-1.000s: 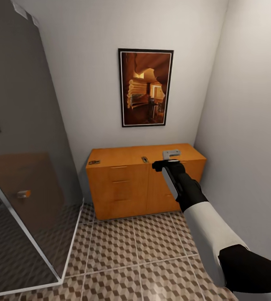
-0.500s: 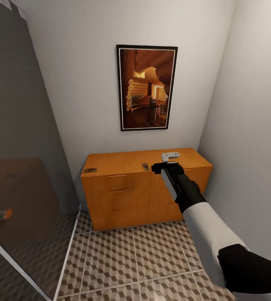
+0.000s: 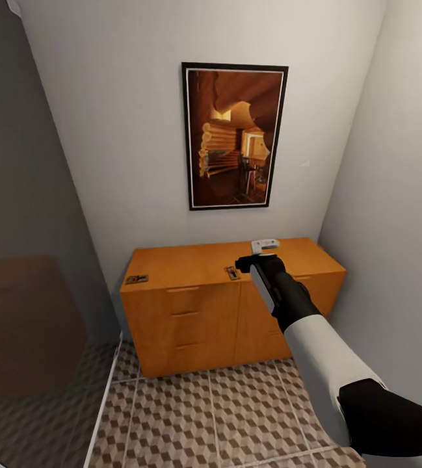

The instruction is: Take the four mousetraps from the cabinet in the bathroom and place them on the bathroom floor. Make sure all four end up on the same floor surface, and ensure that at least two of them are either under or directly next to the same bathroom sink.

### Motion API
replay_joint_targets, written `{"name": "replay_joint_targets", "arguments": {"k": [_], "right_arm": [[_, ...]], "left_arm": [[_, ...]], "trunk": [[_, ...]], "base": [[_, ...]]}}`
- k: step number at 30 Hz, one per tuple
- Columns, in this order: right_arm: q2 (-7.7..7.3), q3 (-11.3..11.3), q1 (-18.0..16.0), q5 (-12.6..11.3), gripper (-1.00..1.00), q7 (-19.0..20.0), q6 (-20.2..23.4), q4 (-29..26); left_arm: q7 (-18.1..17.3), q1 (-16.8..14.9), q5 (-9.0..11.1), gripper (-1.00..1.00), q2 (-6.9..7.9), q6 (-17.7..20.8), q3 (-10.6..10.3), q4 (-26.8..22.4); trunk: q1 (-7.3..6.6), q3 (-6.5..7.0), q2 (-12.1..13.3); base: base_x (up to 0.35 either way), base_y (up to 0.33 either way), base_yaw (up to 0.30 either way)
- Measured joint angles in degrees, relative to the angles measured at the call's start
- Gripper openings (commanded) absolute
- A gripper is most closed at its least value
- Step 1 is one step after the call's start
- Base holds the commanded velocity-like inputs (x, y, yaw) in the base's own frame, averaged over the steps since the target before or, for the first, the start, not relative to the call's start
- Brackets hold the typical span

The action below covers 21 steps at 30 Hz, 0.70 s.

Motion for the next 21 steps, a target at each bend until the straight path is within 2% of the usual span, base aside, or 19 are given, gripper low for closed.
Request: {"name": "replay_joint_targets", "arguments": {"k": [10,21], "right_arm": [[0.60,0.0,0.0,0.0,1.00,0.2,0.0,3.6],[0.64,0.0,0.0,0.0,1.00,0.0,0.1,6.6]], "left_arm": [[0.0,0.0,0.0,1.00,-0.29,0.0,0.0,0.0],[0.0,0.1,0.0,1.00,-0.28,0.0,0.0,0.0]], "trunk": [[0.01,0.00,0.0],[0.03,0.00,0.0]], "base": [[0.291,0.114,0.000],[0.051,0.019,0.000]]}}
